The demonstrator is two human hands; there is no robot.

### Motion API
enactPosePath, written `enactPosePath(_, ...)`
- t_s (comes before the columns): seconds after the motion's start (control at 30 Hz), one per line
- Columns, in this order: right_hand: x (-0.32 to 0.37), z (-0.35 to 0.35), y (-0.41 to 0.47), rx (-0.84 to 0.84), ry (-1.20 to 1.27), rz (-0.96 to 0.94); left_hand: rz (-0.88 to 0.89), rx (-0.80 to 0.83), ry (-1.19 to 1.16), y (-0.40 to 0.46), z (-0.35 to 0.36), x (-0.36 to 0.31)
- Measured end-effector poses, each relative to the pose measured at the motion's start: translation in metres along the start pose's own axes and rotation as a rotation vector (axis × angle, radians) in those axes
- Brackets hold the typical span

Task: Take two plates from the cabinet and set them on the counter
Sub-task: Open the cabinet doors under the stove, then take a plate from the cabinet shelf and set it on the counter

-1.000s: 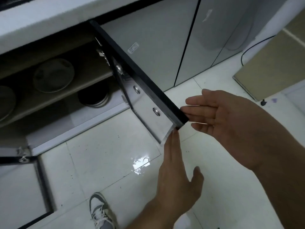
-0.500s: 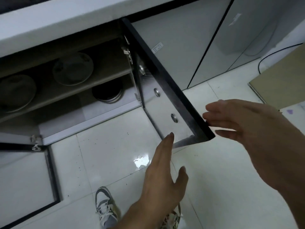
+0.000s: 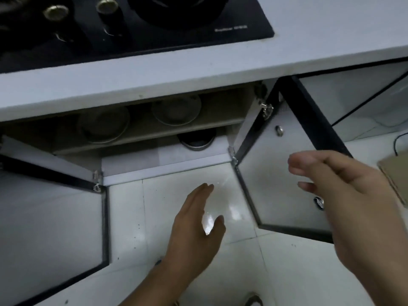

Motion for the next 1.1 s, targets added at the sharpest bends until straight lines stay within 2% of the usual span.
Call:
enactPosePath(0.17,-0.001,0.095,0.018,0.142,0.029,0.112,-0.168,-0.051,-0.169,0.014,-0.085,0.066)
enactPosePath(0.4,-0.050,0.175,0.056,0.185,0.048,0.292,-0.302,-0.087,-0.269,0.056,-0.145,0.134)
enactPosePath(0.63,-0.099,0.202,0.119,0.220,0.121,0.379,-0.359,-0.176,-0.368,0.112,-0.149,0.160)
enactPosePath(0.77,-0.127,0.207,0.158,0.253,0.080,0.329,-0.424,-0.224,-0.571,0.145,-0.130,0.177)
enactPosePath(0.9,-0.159,0.213,0.197,0.241,0.126,0.308,-0.476,-0.244,-0.648,0.181,-0.113,0.199)
enactPosePath(1.0,-0.184,0.227,0.230,0.216,0.150,0.301,-0.487,-0.239,-0.618,0.205,-0.111,0.222)
enactPosePath(1.1,-0.198,0.243,0.264,0.212,0.121,0.255,-0.415,-0.259,-0.565,0.233,-0.120,0.240)
Point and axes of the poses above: each hand's wrist, its own y-axis towards the middle knuckle, its own z-axis out of the palm, x = y × z, the point moved 9 cm from there along y, towards the middle knuckle, and after that the axes turned 6 degrees about x, right-handed, at the moved point
